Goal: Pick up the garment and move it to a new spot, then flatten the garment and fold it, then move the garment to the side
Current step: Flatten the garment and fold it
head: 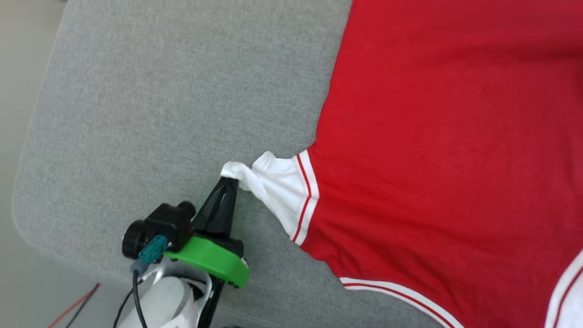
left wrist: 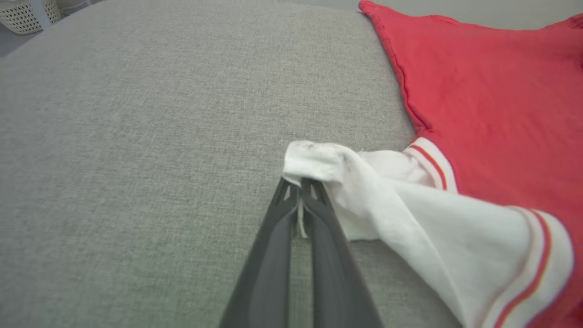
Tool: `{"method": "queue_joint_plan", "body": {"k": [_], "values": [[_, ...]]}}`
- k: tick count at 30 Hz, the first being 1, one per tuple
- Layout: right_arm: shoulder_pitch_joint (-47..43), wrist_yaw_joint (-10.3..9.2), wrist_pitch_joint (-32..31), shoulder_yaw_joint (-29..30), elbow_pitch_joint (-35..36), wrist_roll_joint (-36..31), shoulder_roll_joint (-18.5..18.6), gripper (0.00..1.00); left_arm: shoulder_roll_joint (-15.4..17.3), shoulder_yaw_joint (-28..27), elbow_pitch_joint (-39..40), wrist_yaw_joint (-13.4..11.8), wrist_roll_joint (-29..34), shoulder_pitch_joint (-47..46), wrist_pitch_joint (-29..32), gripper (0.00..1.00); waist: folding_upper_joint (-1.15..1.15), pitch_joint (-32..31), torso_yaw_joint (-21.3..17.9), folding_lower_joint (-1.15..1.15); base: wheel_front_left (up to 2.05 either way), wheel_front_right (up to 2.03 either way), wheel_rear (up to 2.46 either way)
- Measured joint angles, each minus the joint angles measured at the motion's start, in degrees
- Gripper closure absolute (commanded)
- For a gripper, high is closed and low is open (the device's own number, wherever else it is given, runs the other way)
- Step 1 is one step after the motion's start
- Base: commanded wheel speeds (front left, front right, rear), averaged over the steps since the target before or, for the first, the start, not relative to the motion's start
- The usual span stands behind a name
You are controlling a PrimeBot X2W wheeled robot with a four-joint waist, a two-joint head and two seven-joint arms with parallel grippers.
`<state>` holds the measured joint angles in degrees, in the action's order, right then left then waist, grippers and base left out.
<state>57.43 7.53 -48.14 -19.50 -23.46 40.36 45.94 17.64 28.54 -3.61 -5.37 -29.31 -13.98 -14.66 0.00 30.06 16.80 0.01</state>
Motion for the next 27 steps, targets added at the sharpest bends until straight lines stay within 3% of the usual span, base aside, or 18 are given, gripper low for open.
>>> {"method": "queue_joint_plan", "body": {"k": [8,15,21,27], "values": [[-14.13,0.0,6.19,-5.45,9.0,6.83,8.16,1.0,2.71,-2.5,-0.49,-1.68,-1.02,5.09,0.03,1.0,0.0,-6.97,-4.96,-0.01,0.0,0.0,0.0],[-30.94,0.0,12.87,-2.68,12.89,11.76,13.15,1.0,4.08,-3.59,-0.99,-2.64,-2.1,8.97,0.1,1.0,0.0,-12.37,-10.0,-0.01,0.0,0.0,0.0],[-47.27,0.0,17.33,0.98,15.5,13.99,12.95,1.0,4.53,-4.28,-1.08,-3.31,-2.85,11.31,0.1,1.0,0.0,-15.88,-13.91,-0.01,0.0,0.0,0.0],[-61.65,0.0,19.17,4.69,17.13,14.32,7.3,1.0,4.77,-4.43,-1.07,-3.81,-2.89,11.66,0.1,1.0,0.0,-17.83,-16.91,-0.01,0.0,0.0,0.0]]}}
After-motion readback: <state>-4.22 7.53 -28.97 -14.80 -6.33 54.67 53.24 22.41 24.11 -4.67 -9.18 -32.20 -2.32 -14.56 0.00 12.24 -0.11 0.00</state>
